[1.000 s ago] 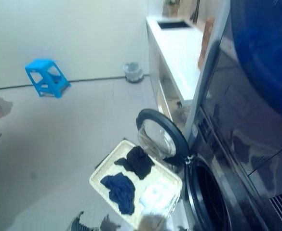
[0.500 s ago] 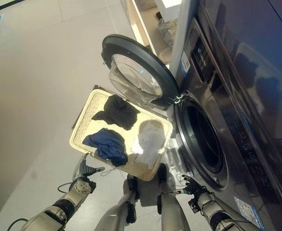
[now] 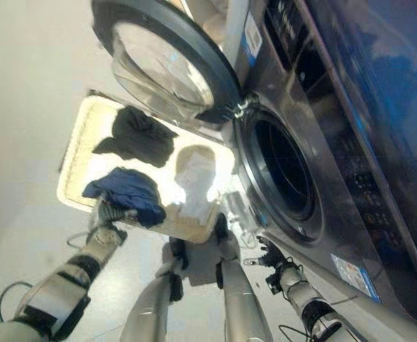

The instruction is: Put the clothes into the washing machine.

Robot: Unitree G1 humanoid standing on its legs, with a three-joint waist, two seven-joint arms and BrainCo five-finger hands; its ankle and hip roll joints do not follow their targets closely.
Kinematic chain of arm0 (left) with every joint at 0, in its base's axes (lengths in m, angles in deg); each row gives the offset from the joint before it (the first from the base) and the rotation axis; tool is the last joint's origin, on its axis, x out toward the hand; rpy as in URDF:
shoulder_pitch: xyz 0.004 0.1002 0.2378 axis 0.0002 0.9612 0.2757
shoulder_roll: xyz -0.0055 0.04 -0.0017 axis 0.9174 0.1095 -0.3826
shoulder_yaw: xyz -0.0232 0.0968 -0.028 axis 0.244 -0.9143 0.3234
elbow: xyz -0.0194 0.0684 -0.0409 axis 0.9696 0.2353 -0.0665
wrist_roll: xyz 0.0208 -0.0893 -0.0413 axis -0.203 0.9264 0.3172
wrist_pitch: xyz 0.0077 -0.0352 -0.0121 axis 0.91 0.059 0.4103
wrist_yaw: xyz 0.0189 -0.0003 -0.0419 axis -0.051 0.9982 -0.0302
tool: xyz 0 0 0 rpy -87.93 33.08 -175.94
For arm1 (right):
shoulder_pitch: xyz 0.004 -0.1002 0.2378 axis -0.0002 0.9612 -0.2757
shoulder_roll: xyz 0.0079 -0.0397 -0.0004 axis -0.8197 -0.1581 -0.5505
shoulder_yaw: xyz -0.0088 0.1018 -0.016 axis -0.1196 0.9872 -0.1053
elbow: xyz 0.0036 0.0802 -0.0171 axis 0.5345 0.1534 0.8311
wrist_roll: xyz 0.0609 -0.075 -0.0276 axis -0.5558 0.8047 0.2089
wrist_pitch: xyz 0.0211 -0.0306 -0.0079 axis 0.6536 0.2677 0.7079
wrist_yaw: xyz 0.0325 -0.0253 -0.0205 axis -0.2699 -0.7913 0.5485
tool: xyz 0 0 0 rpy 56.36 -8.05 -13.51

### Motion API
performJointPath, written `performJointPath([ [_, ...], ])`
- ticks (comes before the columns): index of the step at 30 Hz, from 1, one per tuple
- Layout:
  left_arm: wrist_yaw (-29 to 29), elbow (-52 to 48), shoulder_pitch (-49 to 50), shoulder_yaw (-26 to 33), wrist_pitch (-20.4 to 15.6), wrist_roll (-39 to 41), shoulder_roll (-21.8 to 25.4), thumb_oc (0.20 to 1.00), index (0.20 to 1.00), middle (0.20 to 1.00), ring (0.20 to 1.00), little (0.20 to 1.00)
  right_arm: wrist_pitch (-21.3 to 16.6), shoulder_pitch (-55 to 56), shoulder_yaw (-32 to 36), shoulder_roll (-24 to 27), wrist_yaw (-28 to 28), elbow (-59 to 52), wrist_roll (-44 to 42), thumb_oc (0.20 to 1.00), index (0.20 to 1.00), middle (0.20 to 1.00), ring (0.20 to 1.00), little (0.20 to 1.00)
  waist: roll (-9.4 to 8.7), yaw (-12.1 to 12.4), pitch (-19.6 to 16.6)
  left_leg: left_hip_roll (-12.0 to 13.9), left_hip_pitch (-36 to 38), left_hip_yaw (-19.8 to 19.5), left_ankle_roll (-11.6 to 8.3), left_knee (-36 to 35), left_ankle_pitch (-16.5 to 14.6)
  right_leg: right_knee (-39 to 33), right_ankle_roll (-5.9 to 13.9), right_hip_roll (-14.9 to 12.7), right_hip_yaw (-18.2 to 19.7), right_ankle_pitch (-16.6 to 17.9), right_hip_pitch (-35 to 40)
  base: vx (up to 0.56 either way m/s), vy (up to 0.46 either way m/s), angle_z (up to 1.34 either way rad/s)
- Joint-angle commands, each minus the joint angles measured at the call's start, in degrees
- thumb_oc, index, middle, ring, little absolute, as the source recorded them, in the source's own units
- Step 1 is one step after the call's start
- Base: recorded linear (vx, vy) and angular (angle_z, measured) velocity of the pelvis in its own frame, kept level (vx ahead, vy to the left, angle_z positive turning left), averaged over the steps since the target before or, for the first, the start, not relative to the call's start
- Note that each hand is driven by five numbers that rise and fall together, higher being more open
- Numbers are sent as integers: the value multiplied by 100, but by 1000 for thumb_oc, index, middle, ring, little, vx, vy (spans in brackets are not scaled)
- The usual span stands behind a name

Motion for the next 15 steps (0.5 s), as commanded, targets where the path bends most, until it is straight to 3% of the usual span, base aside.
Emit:
performJointPath([
  [1,-151,71,228,121,20,54,251,1000,1000,1000,1000,1000,-5,197,-267,45,-72,-389,-263,1000,1000,1000,1000,1000,-97,58,-137,-322,-228,-422,-127,491,-63,285,172,196,-110,-161,-45,26,0,-6],
  [11,-279,251,-463,27,-40,363,414,1000,1000,1000,1000,1000,-124,100,-465,62,-186,-749,-559,1000,1000,1000,1000,1000,-242,-46,-137,-338,-1018,-581,-129,1101,-281,581,177,218,-147,-169,-764,17,-9,0],
  [15,-54,553,-821,-57,329,379,478,1000,1000,1000,1000,1000,-152,-8,-515,68,-224,-891,-770,1000,1000,1000,1000,1000,-337,-111,-137,-317,-1532,-624,-160,1486,-416,756,197,206,-192,-136,-1197,0,0,0],
])
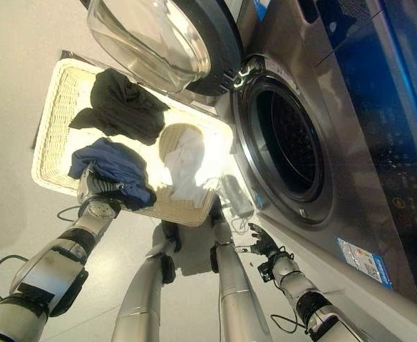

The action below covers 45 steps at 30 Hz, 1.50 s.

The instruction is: Put the clothes into the washing machine.

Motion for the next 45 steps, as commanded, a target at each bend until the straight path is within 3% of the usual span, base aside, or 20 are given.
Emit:
performJointPath([
  [1,262,230,94,53,333,133,248,1000,1000,1000,1000,1000,-139,206,-176,65,-98,-379,-316,1000,1000,1000,1000,1000,-168,-42,-122,-323,-207,-466,-210,475,-216,51,115,198,-209,-76,-9,0,0,0],
  [4,404,290,-5,-1,547,84,284,1000,1000,1000,1000,1000,-129,218,-183,79,-79,-468,-377,1000,1000,1000,1000,1000,-210,-73,-122,-316,-409,-488,-215,600,-263,130,123,205,-217,-55,-192,7,-7,-1],
  [5,668,343,-123,-95,814,-49,315,1000,1000,1000,1000,1000,-105,212,-195,96,-25,-566,-387,1000,1000,1000,1000,1000,-251,-106,-122,-323,-636,-512,-211,720,-310,206,127,218,-234,-39,-391,35,-34,-5],
  [6,885,383,-231,-216,913,-252,350,573,573,573,573,573,-131,180,-236,106,10,-601,-409,1000,1000,1000,1000,1000,-273,-128,-122,-323,-833,-531,-212,796,-325,271,120,235,-243,-24,-576,30,-28,-5],
  [7,911,385,-242,-238,906,-265,354,507,507,507,507,507,-134,175,-241,107,13,-607,-415,1000,1000,1000,1000,1000,-273,-131,-122,-324,-864,-535,-213,810,-327,282,120,238,-244,-21,-605,25,-13,-12],
  [8,1107,385,-303,-365,887,-310,362,200,200,200,200,200,-172,153,-269,127,33,-633,-469,1000,1000,1000,1000,1000,-280,-146,-122,-328,-996,-550,-222,883,-344,348,121,251,-243,-17,-727,13,3,-16],
  [14,1163,290,-459,-574,704,258,284,200,200,200,200,200,-290,66,-321,208,82,-891,-628,1000,1000,1000,1000,1000,-319,-182,-122,-383,-1219,-632,-260,961,-366,422,146,296,-225,-9,-934,-4,-8,-10],
  [16,1160,219,-453,-467,467,787,233,200,200,200,200,200,-381,51,-326,188,97,-971,-649,1000,1000,1000,1000,1000,-341,-170,-122,-382,-1197,-657,-281,900,-340,379,159,302,-237,-11,-902,-24,-50,34],
  [19,1219,68,-349,-20,-115,2011,132,200,200,200,200,200,-468,50,-330,92,-20,-1133,-644,1000,1000,1000,1000,1000,-374,-124,-122,-338,-998,-670,-338,721,-298,243,178,280,-300,-40,-706,-38,-63,-19],
  [23,1090,-277,-41,482,-685,2810,48,200,200,200,200,200,-485,154,-273,22,-130,-1377,-582,1000,1000,1000,1000,1000,-386,-54,-122,-295,-641,-672,-391,533,-243,128,201,278,-340,-71,-368,-35,-62,-2],
  [24,1090,-277,-41,482,-685,2810,48,200,200,200,200,200,-485,154,-273,22,-130,-1377,-582,1000,1000,1000,1000,1000,-386,-54,-122,-295,-641,-672,-391,533,-243,128,201,278,-340,-71,-368,-22,-41,10],
  [29,567,-1647,1029,1022,-1716,3242,-99,200,200,200,200,200,-372,635,-115,196,-251,-2123,-397,1000,1000,1000,1000,1000,-211,126,-122,-318,119,-691,-428,-29,32,-121,189,280,-364,-132,261,-36,-39,11],
  [32,409,-2200,1419,1119,-1941,3310,-186,200,200,200,200,200,-306,772,-36,253,-268,-2271,-304,1000,1000,1000,1000,1000,-123,194,-122,-344,335,-721,-438,-213,105,-204,172,260,-374,-158,438,-26,-10,5],
  [33,434,-2701,1770,1249,-2334,3458,-273,200,200,200,200,200,-254,898,33,278,-284,-2377,-232,1000,1000,1000,1000,1000,-44,266,-122,-357,542,-751,-447,-404,174,-282,152,242,-386,-197,619,-39,-14,-1],
  [38,1278,-3955,2691,1513,-3489,3932,-540,200,200,200,200,200,-225,1238,281,306,-212,-2485,27,1000,1000,1000,1000,1000,142,471,-122,-402,1054,-790,-460,-807,313,-433,97,187,-480,-328,1128,-50,-14,8],
  [39,1278,-3955,2691,1513,-3489,3932,-540,200,200,200,200,200,-225,1238,281,306,-212,-2485,27,1000,1000,1000,1000,1000,142,471,-122,-402,1054,-790,-460,-807,313,-433,97,187,-480,-328,1128,-66,-25,16],
  [40,1791,-4450,3047,1616,-3721,4025,-685,200,200,200,200,200,-225,1372,427,311,-124,-2518,151,1000,1000,1000,1000,1000,213,581,-122,-427,1313,-822,-463,-975,374,-490,69,145,-572,-398,1414,-53,-19,24],
  [42,1991,-4669,3148,1657,-3773,4056,-730,200,200,200,200,200,-239,1420,480,315,-78,-2541,185,1000,1000,1000,1000,1000,247,626,-122,-426,1429,-845,-460,-1038,402,-494,53,125,-613,-440,1543,-56,-20,30],
  [44,2665,-5089,3346,1742,-3844,4258,-865,200,200,200,200,200,-291,1453,644,341,87,-2577,213,1000,1000,1000,1000,1000,343,732,-122,-405,1755,-883,-463,-1213,479,-508,25,72,-710,-548,1913,-59,-25,22],
  [45,2743,-5156,3379,1748,-3834,4278,-878,200,200,200,200,200,-288,1458,667,341,105,-2594,205,1000,1000,1000,1000,1000,359,746,-122,-399,1813,-887,-464,-1249,494,-512,25,63,-724,-565,1978,-62,-42,20],
])
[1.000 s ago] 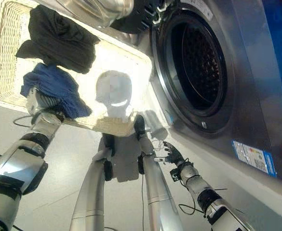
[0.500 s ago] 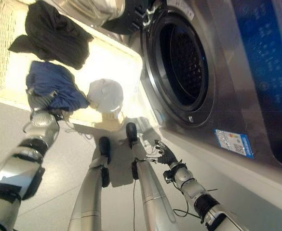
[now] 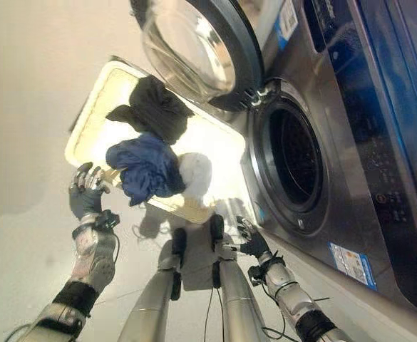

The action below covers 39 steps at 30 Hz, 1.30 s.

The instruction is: Put the clothes into the washing machine.

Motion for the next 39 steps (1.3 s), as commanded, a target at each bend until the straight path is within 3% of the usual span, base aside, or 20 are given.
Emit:
performJointPath([
  [1,1129,-506,-145,76,-319,117,-216,200,200,200,200,200,-180,206,280,264,221,-627,40,1000,1000,1000,1000,1000,389,-72,-32,70,111,131,-323,-164,271,-124,330,72,-305,-397,597,-53,-32,16],
  [4,1363,-788,-36,-6,-230,15,-246,200,200,200,200,200,-212,148,350,226,249,-791,12,1000,1000,1000,1000,1000,430,-19,-32,72,291,122,-318,-270,328,-171,337,25,-367,-393,786,-50,-23,19],
  [10,2315,-1400,285,-333,479,-127,-179,200,200,200,200,200,-180,-34,542,195,563,-1533,-410,1000,1000,1000,1000,1000,517,64,-128,65,693,174,-289,-451,352,-366,367,-55,-465,-364,1222,-26,13,14],
  [13,2508,-1509,345,-464,638,-74,-143,200,200,200,200,200,-134,-63,547,171,685,-1745,-570,1000,1000,1000,1000,1000,541,67,-180,84,787,205,-278,-575,391,-445,382,-62,-471,-337,1305,-3,11,0],
  [14,2784,-1592,364,-642,904,-33,-85,200,200,200,200,200,-120,-144,520,119,817,-1971,-716,1000,1000,1000,1000,1000,581,74,-247,121,952,264,-268,-842,472,-592,404,-67,-501,-299,1443,1,10,5],
  [17,3016,-1601,316,-746,1061,92,-60,200,200,200,200,200,-78,-258,466,113,846,-2112,-784,1000,1000,1000,1000,1000,610,69,-281,139,1069,300,-262,-1052,542,-705,409,-61,-516,-267,1530,-7,12,8],
  [18,3350,-1651,247,-860,1316,331,-6,200,200,200,200,200,3,-420,404,120,891,-2266,-939,1000,1000,1000,1000,1000,640,59,-313,153,1188,345,-253,-1224,591,-821,413,-65,-534,-234,1624,-23,15,5],
  [21,3600,-1702,190,-1028,1533,407,63,200,200,200,200,200,53,-563,338,127,876,-2331,-1127,1000,1000,1000,1000,1000,666,50,-332,148,1243,367,-249,-1264,599,-871,413,-81,-552,-204,1672,-14,8,3],
  [23,3337,-1688,156,-1133,1527,231,123,200,200,200,200,200,46,-653,290,137,841,-2335,-1173,1000,1000,1000,1000,1000,679,45,-340,144,1266,375,-247,-1259,592,-884,409,-90,-551,-189,1693,0,0,0],
  [27,1531,-1529,87,-1186,1649,-796,281,200,200,200,200,200,190,-777,183,179,658,-2356,-1190,1000,1000,1000,1000,1000,686,52,-328,125,1268,385,-246,-1205,582,-902,412,-111,-553,-163,1712,3,0,1],
  [28,1419,-1491,81,-1167,1671,-867,290,200,200,200,200,200,208,-786,178,186,641,-2353,-1187,1000,1000,1000,1000,1000,686,54,-323,121,1264,384,-244,-1195,579,-898,413,-115,-557,-164,1709,9,14,4],
  [29,633,-1284,64,-1086,1750,-1396,380,589,589,589,589,589,305,-797,175,236,542,-2308,-1160,1000,1000,1000,1000,1000,678,57,-292,103,1225,382,-238,-1134,567,-883,411,-126,-556,-160,1675,0,0,0],
  [30,418,-1217,64,-1025,1814,-1468,414,595,595,595,595,595,351,-791,177,270,479,-2271,-1131,1000,1000,1000,1000,1000,673,60,-265,91,1193,382,-237,-1097,561,-878,411,-133,-559,-155,1651,0,0,0],
  [32,0,-1126,67,-965,1877,-1792,461,1000,1000,1000,1000,1000,382,-763,198,332,441,-2199,-1103,1000,1000,1000,1000,1000,667,64,-224,81,1157,383,-237,-1057,553,-882,406,-144,-566,-147,1631,0,0,0],
  [39,-1231,-585,-106,-898,1945,-2597,579,1000,1000,1000,1000,1000,372,-568,173,473,389,-1926,-1057,1000,1000,1000,1000,1000,599,8,-63,47,971,422,-245,-803,508,-768,394,-169,-546,-127,1453,5,10,-2],
])
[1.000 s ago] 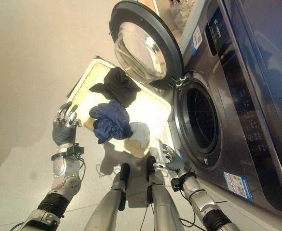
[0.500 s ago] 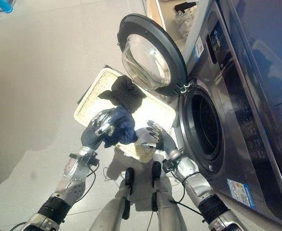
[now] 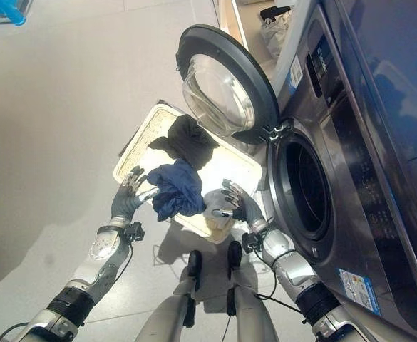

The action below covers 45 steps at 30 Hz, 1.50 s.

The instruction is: Put the clothes into the washing machine.

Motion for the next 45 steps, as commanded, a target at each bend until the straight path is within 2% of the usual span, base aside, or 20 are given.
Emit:
performJointPath([
  [1,-1110,76,-193,255,-48,-880,35,1000,1000,1000,1000,1000,-180,190,0,164,-44,-387,-7,1000,1000,1000,1000,1000,-59,-120,-74,-227,-554,278,-148,719,-130,311,550,-214,-82,-359,-31,34,57,-11],
  [4,-1404,187,-226,274,-18,-1116,30,1000,1000,1000,1000,1000,-200,223,-21,184,-40,-351,37,1000,1000,1000,1000,1000,-75,-135,-74,-237,-637,281,-150,796,-146,347,544,-214,-71,-358,-105,21,36,-7],
  [5,-2197,410,-330,290,305,-1766,73,1000,1000,1000,1000,1000,-225,258,-95,235,-81,-293,63,1000,1000,1000,1000,1000,-115,-173,-74,-244,-847,311,-159,995,-196,433,538,-216,-37,-360,-291,24,53,-8],
  [6,-2340,477,-382,289,402,-1906,99,1000,1000,1000,1000,1000,-232,252,-115,251,-94,-278,47,1000,1000,1000,1000,1000,-127,-184,-74,-241,-904,328,-158,1048,-213,462,533,-213,-29,-363,-345,46,76,-5],
  [7,-2845,718,-546,247,774,-2361,190,1000,1000,1000,1000,1000,-224,217,-179,287,-131,-215,39,1000,1000,1000,1000,1000,-171,-240,-74,-222,-1075,384,-165,1212,-267,540,524,-206,-1,-367,-509,28,37,-5],
  [9,-2845,718,-546,247,774,-2361,190,1000,1000,1000,1000,1000,-224,217,-179,287,-131,-215,39,1000,1000,1000,1000,1000,-171,-240,-74,-222,-1075,384,-165,1212,-267,540,524,-206,-1,-367,-509,27,57,-5],
  [10,-3073,1167,-894,219,1171,-2612,318,1000,1000,1000,1000,1000,-202,80,-301,351,-147,-172,-46,1000,1000,1000,1000,1000,-265,-364,-74,-203,-1405,457,-169,1510,-364,627,502,-179,94,-322,-826,36,107,-8],
  [11,-3038,1302,-991,217,1253,-2653,356,1000,1000,1000,1000,1000,-233,54,-330,371,-139,-148,-49,1000,1000,1000,1000,1000,-292,-398,-74,-192,-1514,481,-171,1603,-397,661,500,-166,125,-310,-935,49,133,-13],
  [22,-2039,2576,-2223,-155,1569,-2361,765,1000,1000,1000,1000,1000,-233,-218,-617,480,-259,43,-281,1000,1000,1000,1000,1000,-543,-848,-74,-124,-2418,745,-112,2353,-790,956,484,50,577,-185,-2003,44,91,-22],
  [27,-975,3440,-3044,-712,2068,-2363,1028,1000,1000,1000,1000,1000,-282,-320,-675,645,-236,90,-354,1000,1000,1000,1000,1000,-639,-1118,-74,-103,-2884,876,-63,2713,-990,1096,519,97,743,-118,-2525,36,121,-21],
  [29,-955,3454,-3058,-721,2074,-2364,1031,1000,1000,1000,1000,1000,-285,-323,-676,647,-239,91,-361,1000,1000,1000,1000,1000,-640,-1120,-74,-102,-2894,878,-62,2718,-993,1100,519,99,746,-117,-2535,18,50,-16],
  [34,-160,3972,-3631,-1148,2229,-2040,1077,1000,1000,1000,1000,1000,-468,-334,-698,827,-238,78,-488,1000,1000,1000,1000,1000,-685,-1299,-74,-88,-3307,916,-41,2908,-1057,1288,551,170,864,-114,-2957,45,66,-11],
  [35,75,4181,-3699,-1253,2319,-2043,1014,1000,1000,1000,1000,1000,-490,-289,-730,793,-248,103,-470,1000,1000,1000,1000,1000,-660,-1294,-74,-38,-3228,860,-63,3008,-1284,1361,573,234,849,-275,-2884,29,35,-3],
  [37,376,4348,-3901,-1337,2538,-2018,963,1000,1000,1000,1000,1000,-489,-408,-704,773,-272,117,-464,1000,1000,1000,1000,1000,-715,-1367,-74,-74,-3462,946,-32,3002,-1111,1317,569,177,886,-92,-3104,11,8,-2],
  [38,725,4491,-3883,-1419,2620,-2031,891,827,827,827,827,827,-482,-382,-743,736,-281,141,-480,1000,1000,1000,1000,1000,-688,-1338,-74,-35,-3341,874,-50,3059,-1323,1374,588,241,863,-260,-2990,79,29,-5],
  [39,725,4491,-3883,-1419,2620,-2031,891,827,827,827,827,827,-482,-382,-743,736,-281,141,-480,1000,1000,1000,1000,1000,-688,-1338,-74,-35,-3341,874,-50,3059,-1323,1374,588,241,863,-260,-2990,78,27,-8],
  [40,856,4579,-3910,-1457,2675,-2033,856,442,442,442,442,442,-479,-394,-747,731,-281,145,-491,1000,1000,1000,1000,1000,-694,-1345,-74,-29,-3359,878,-48,3077,-1342,1379,590,249,865,-261,-3004,15,4,-7],
  [41,966,4696,-3952,-1497,2820,-2091,820,200,200,200,200,200,-479,-416,-750,719,-283,154,-508,1000,1000,1000,1000,1000,-706,-1360,-74,-26,-3386,882,-44,3092,-1354,1387,596,255,869,-259,-3031,27,14,-8],
  [43,1383,5079,-4078,-1842,3705,-3359,749,200,200,200,200,200,-442,-504,-743,677,-232,206,-519,1000,1000,1000,1000,1000,-728,-1404,-74,-29,-3419,886,-45,3079,-1348,1375,605,261,892,-237,-3067,0,0,0],
  [45,1668,5197,-4077,-2074,4046,-3785,752,200,200,200,200,200,-439,-538,-773,687,-204,222,-530,1000,1000,1000,1000,1000,-736,-1412,-74,-28,-3418,885,-58,3077,-1345,1366,608,254,901,-226,-3062,3,-1,-2],
])
